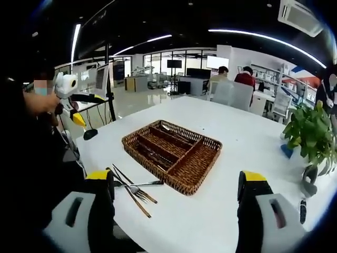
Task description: Arrange the knives, forks, and spoons in their matching storage slots by inserting each utensil handle-first until every utensil is classified and aligned in the correct compartment
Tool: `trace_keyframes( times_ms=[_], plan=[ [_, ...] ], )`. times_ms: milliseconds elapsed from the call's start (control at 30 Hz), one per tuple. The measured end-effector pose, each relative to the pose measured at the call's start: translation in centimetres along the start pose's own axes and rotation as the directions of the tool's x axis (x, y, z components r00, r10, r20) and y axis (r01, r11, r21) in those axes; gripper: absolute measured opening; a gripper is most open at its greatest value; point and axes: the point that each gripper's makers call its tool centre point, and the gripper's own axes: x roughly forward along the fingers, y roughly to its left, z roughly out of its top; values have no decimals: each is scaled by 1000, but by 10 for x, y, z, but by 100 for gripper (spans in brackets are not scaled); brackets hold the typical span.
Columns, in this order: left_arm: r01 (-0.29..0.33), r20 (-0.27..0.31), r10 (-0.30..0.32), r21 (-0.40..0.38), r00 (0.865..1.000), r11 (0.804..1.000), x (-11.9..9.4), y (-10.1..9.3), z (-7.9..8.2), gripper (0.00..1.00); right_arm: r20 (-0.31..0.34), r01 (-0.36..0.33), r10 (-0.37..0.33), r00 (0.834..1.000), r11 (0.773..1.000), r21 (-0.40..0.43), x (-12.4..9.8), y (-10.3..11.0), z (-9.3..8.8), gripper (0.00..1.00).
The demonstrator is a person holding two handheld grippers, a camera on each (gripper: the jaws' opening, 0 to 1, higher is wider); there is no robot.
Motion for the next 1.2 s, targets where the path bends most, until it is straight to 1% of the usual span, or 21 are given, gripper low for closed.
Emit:
trace_keyframes(
  times_ms=[200, 267, 500, 533, 567, 600, 633, 667, 733, 800, 833, 933, 1000, 1067, 1100, 1133, 1200],
  plan=[
    [8, -6, -8, 16, 1000, 1000, 1, 0, 3, 100, -22, 16, -16, 1000, 1000, -12, 1, -2, -5, 99],
    [10, -7, -10, 19, 1000, 1000, 1, 1, 4, 100, -31, 32, -33, 999, 999, -12, 3, -5, -3, 99],
    [17, -14, -17, 26, 1000, 1000, 2, 3, 9, 100, -75, 38, -39, 996, 999, -18, 5, -18, 9, 99],
    [21, -19, -21, 21, 1000, 1000, 2, 3, 9, 100, -83, 37, -38, 996, 999, -8, 5, -19, 9, 99],
    [25, -44, -25, 7, 999, 1000, 2, 3, 6, 100, -105, 42, -37, 994, 998, 45, 4, -21, 9, 99],
    [23, -63, -23, 1, 998, 1000, 2, 3, 4, 100, -97, 57, -49, 994, 995, 79, 4, -23, 12, 99],
    [23, -68, -23, 2, 997, 1000, 3, 3, 4, 100, -81, 32, -25, 996, 996, 86, 3, -22, 18, 99],
    [25, -68, -25, 2, 997, 1000, 3, 3, 5, 100, -73, 28, -21, 997, 996, 86, 2, -23, 21, 99],
    [29, -65, -29, 8, 997, 1000, 3, 1, 8, 100, -80, 32, -26, 996, 997, 65, 2, -24, 24, 99],
    [44, -64, -43, 16, 997, 999, 3, -1, 13, 100, -94, 33, -29, 995, 999, 36, 2, -26, 25, 99],
    [53, -67, -51, 19, 996, 998, 4, -3, 14, 100, -87, 31, -29, 996, 999, 28, 2, -28, 27, 99],
    [75, -75, -73, 25, 994, 997, 7, -7, 17, 100, -91, 24, -21, 996, 999, 26, 3, -29, 27, 99],
    [105, -94, -102, 28, 990, 994, 12, -14, 16, 100, -87, 27, -25, 996, 999, 23, 3, -33, 27, 99],
    [124, -123, -118, 39, 985, 992, 19, -21, 14, 100, -86, 27, -25, 996, 999, 28, 4, -35, 26, 99],
    [128, -127, -120, 52, 985, 990, 21, -23, 15, 100, -86, 28, -26, 996, 999, 28, 4, -35, 26, 99],
    [129, -127, -120, 67, 985, 989, 22, -25, 17, 100, -86, 29, -26, 996, 999, 27, 4, -35, 26, 99],
    [144, -102, -135, 80, 986, 986, 25, -33, 31, 100, -88, 30, -28, 996, 999, 25, 4, -35, 24, 99]
  ],
)
